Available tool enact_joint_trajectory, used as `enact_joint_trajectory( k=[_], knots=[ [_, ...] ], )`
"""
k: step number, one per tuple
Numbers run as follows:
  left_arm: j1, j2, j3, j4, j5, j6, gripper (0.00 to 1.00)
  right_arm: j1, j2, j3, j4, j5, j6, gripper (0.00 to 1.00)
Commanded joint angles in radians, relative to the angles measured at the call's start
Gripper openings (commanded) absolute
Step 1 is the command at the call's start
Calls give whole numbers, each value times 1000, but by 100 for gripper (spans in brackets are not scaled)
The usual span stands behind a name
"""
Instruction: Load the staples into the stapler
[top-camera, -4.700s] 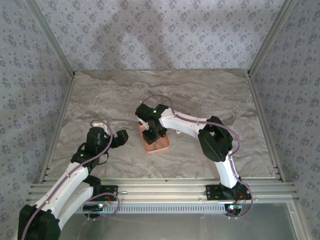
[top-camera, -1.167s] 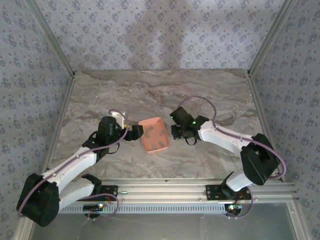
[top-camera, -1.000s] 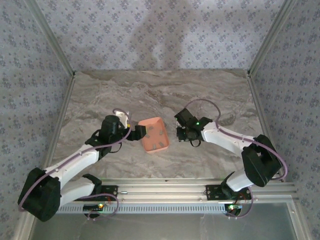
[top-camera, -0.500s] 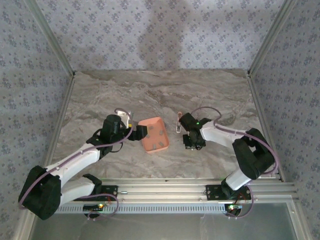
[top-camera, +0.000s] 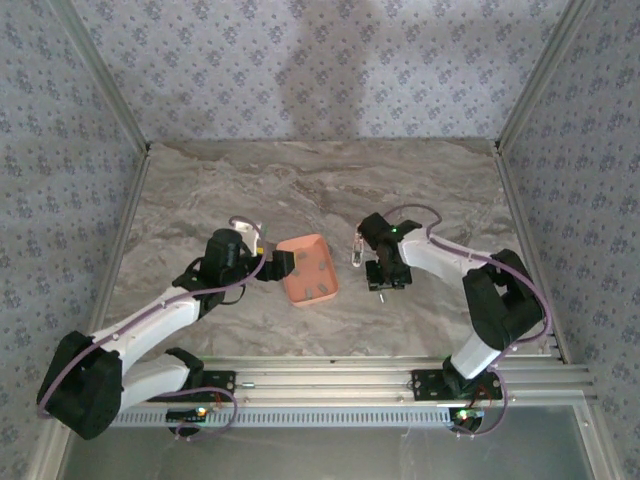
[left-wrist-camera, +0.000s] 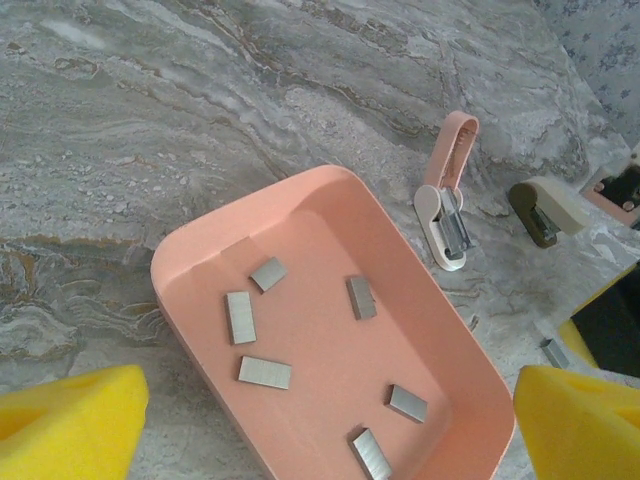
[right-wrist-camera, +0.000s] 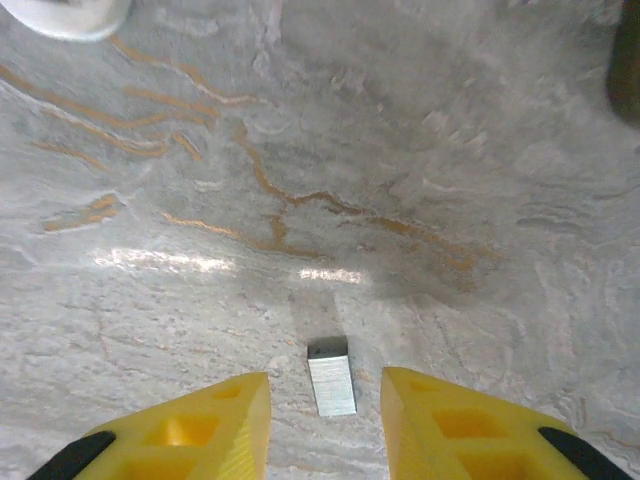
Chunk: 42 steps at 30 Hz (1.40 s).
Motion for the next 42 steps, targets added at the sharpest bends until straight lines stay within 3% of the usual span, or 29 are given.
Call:
enact_joint_trajectory(
  k=[1,34,42],
  knots=[
    [-8,5,28,13,-11,20,94,-16,28,49,-100,-52,-45,35],
    [-8,8,21,-1,-30,31,94,-23,205,107,-144,-47,-110,26],
    [-8,3,22,-13,-31,37,94,-39,220,78,-104,-50,-112,18]
  ],
)
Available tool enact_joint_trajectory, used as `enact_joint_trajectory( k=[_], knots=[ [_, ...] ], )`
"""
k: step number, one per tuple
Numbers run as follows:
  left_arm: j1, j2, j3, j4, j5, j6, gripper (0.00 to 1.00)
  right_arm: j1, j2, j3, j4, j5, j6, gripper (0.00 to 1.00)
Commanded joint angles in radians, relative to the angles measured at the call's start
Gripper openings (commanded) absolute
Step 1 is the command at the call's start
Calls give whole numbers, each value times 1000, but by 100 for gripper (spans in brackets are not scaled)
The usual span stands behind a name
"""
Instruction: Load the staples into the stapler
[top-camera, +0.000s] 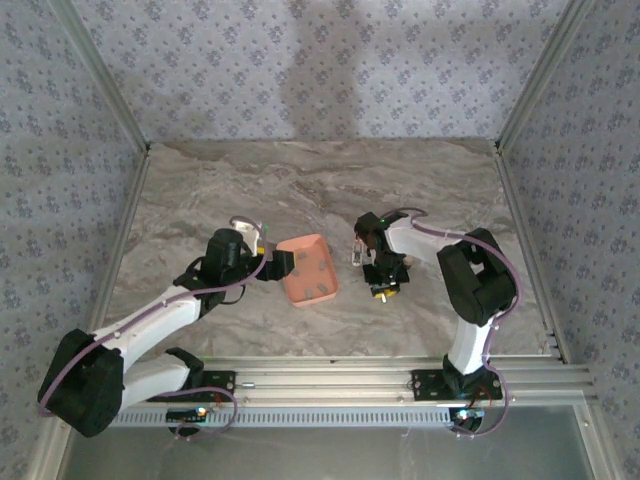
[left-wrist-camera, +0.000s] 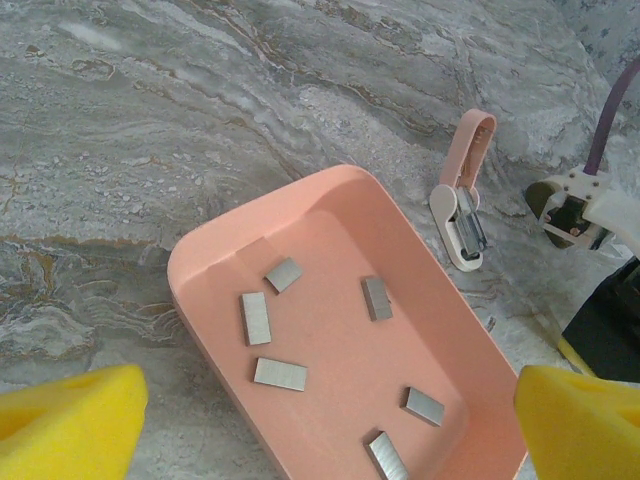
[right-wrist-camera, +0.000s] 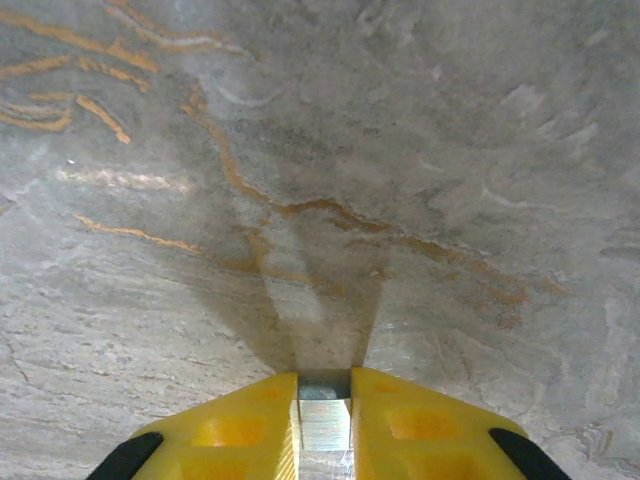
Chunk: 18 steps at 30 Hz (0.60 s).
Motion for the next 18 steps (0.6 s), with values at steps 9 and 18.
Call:
enact_joint_trajectory(
  k=[9,18],
  knots=[
    [-8,-25,14,-17,-25,26,94,-19,-77,-45,58,28,25,16],
    [-5,-54,-28,23,-83,4,94,-11,-326,-165,490,136,163,17]
  ],
)
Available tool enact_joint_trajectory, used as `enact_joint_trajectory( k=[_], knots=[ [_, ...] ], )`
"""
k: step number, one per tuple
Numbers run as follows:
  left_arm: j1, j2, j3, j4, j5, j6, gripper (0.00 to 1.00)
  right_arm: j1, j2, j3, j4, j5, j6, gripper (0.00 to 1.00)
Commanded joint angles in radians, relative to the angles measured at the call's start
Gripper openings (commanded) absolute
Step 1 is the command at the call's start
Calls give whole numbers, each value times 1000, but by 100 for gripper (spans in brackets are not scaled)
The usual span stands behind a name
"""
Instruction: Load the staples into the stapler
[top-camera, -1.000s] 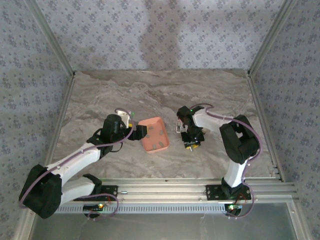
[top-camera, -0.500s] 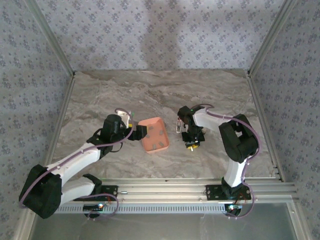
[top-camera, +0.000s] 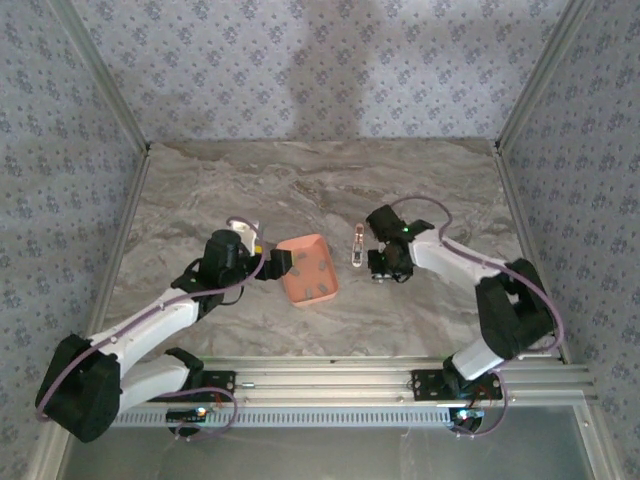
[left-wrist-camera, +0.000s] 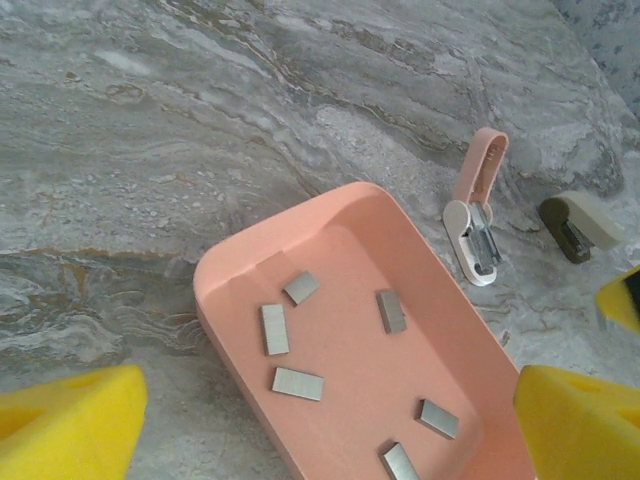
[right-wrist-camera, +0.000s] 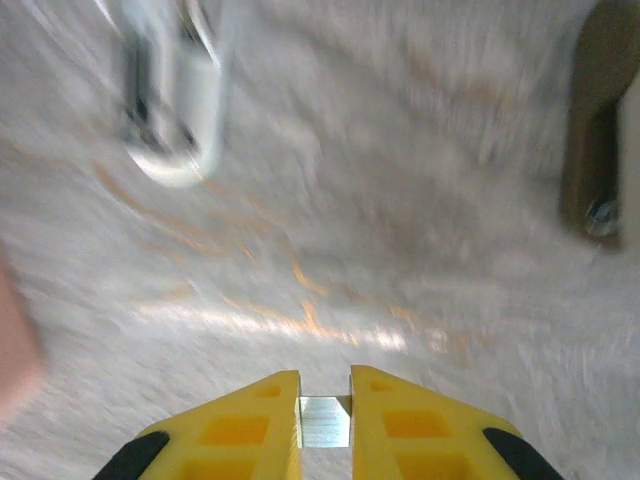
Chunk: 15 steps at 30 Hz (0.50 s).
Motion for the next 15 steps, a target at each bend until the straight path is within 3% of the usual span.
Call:
enact_joint_trajectory(
  k=[1,15],
  knots=[
    [-4,-22,-16,20,-35,-2,95,4,-21,-16,220,81,79,17],
    [33,-3,-13,30,-22,11,95,78,174,115,266,130,93,16]
  ],
)
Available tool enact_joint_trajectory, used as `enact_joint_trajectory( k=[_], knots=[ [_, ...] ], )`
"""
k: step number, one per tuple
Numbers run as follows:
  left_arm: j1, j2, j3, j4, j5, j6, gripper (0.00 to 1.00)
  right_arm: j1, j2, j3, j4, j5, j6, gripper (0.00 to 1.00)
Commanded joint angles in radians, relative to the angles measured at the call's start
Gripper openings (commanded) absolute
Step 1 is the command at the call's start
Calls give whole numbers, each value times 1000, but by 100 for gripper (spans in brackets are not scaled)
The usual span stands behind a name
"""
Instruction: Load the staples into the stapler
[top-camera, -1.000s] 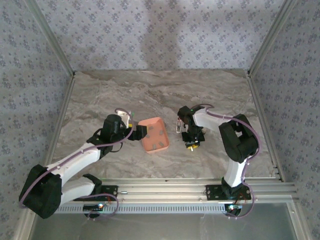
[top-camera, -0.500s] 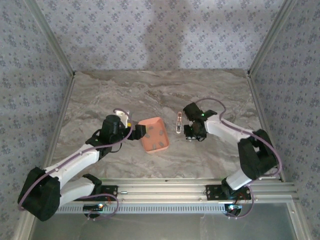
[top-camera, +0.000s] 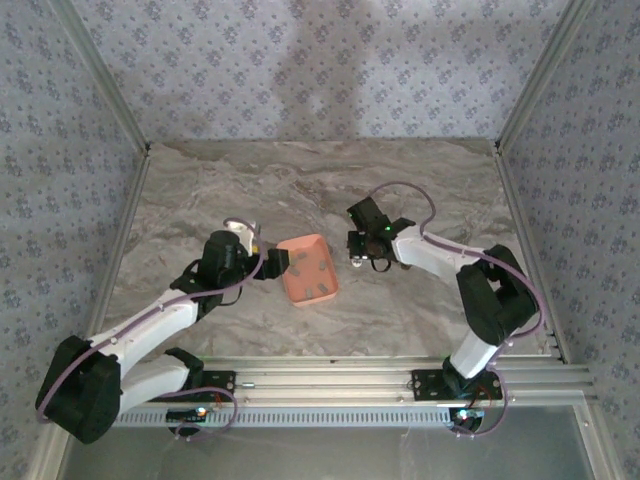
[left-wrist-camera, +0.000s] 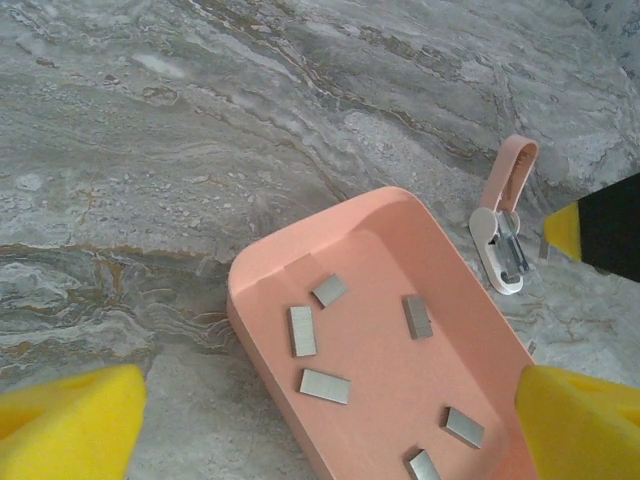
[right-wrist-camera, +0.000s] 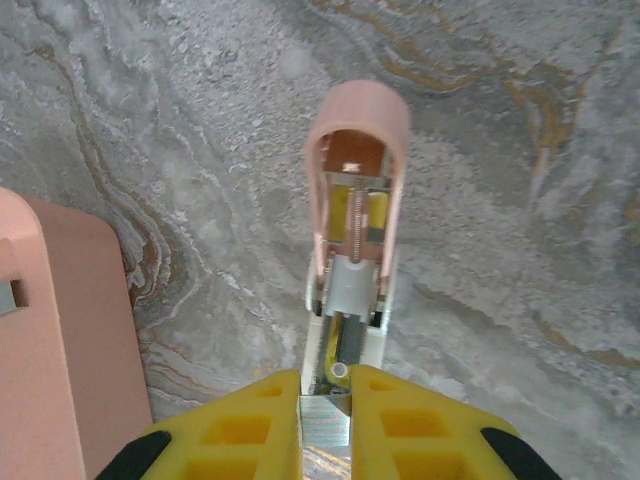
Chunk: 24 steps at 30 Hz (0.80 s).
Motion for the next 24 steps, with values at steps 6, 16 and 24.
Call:
enact_joint_trajectory(
  k=[6,16,24],
  knots=[
    [33,9,-4,33,25,12,95,13,41,46,-7,45,27,15],
    [43,16,-1,35,35,14,95,6,72,47,-12,33,37,15],
    [48,9,-4,23,36,20,95,10,77,39,-29,52,37,15]
  ],
)
